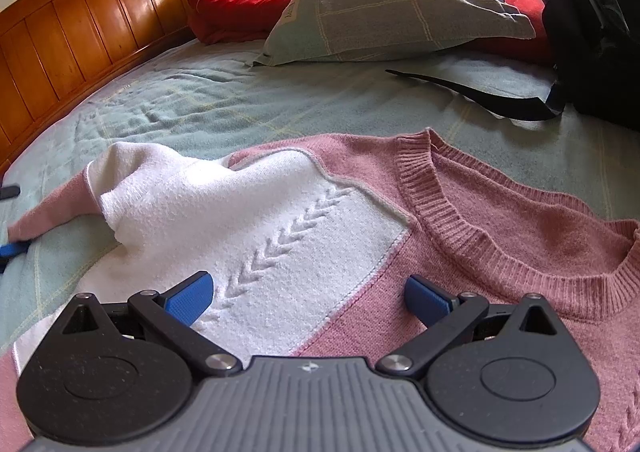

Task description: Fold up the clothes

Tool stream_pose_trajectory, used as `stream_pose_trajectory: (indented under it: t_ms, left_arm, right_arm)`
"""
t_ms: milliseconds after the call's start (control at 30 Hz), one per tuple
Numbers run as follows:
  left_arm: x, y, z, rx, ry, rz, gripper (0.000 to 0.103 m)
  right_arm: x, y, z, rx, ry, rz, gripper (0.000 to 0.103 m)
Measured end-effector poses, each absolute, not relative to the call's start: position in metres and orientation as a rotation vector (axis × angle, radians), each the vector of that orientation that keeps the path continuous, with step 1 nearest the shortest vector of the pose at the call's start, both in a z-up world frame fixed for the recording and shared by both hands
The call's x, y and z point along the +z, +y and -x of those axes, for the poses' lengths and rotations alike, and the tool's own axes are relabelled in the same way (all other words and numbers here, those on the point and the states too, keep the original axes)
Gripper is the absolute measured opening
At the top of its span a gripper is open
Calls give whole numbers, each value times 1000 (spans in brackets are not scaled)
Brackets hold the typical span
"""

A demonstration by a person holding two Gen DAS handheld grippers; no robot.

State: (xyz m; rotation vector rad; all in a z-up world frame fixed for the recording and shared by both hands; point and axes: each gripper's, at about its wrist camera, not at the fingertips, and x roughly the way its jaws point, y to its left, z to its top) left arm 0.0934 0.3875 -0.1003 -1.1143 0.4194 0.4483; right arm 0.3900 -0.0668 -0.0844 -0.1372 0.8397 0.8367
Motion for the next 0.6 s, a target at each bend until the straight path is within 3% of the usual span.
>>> stream_pose_trajectory:
  t_ms: [300,400,433,467,600]
  left_arm:
    - [-103,377,-93,439,379,1066,80]
    - [-109,398,-94,489,359,1138,58]
    - [-113,402,-94,512,357,1162,41]
    - [-117,406,-95,532,356,1183,35]
    - [-115,398,-99,563,377,1106,27]
  right_arm:
    - [-86,-67,-390,836,833,141,103]
    - [-87,-64,-388,831,826,157,103]
    - [-87,-64,-388,831,825,162,103]
    - [-87,-63,-387,830,823,167,103]
    - [-87,-64,-389,832,823,160,103]
